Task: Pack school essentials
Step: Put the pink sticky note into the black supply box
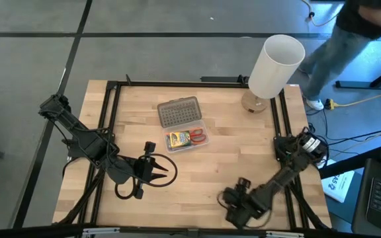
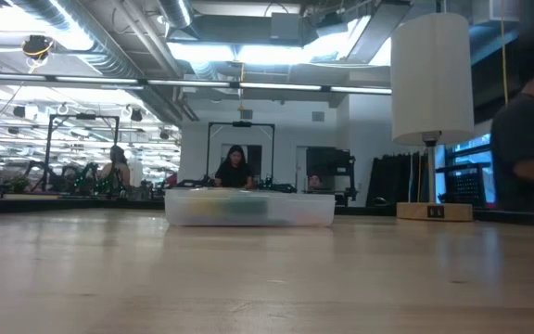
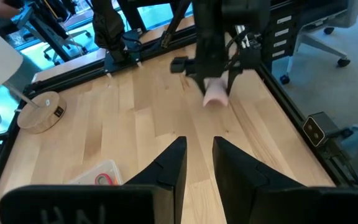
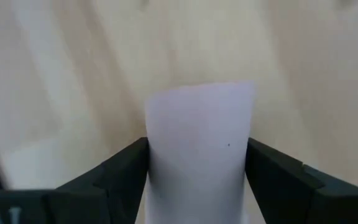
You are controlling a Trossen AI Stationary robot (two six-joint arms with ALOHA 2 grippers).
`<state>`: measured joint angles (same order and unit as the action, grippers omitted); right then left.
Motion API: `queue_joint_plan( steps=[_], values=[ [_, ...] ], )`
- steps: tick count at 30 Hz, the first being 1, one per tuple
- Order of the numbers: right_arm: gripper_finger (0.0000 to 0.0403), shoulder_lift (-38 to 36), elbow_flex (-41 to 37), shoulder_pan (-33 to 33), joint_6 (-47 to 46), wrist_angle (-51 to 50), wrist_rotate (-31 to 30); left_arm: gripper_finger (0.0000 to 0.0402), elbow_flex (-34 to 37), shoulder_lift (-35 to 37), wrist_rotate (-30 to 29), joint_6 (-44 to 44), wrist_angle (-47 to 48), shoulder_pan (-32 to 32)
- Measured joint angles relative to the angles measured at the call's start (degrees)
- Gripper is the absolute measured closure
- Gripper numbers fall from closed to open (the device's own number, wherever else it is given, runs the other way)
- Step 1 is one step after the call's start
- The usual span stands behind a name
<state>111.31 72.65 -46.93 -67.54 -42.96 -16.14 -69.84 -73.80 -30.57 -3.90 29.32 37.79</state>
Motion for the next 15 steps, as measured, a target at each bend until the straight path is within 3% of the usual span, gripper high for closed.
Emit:
queue_joint_plan(
  steps=[15],
  values=[
    [0.0148, -0.2, 11.1, 15.5, 26.6, -6.9, 1.7, 0.0331, 0.0, 0.1, 0.0, -0.2, 0.2, 0.0]
  ],
)
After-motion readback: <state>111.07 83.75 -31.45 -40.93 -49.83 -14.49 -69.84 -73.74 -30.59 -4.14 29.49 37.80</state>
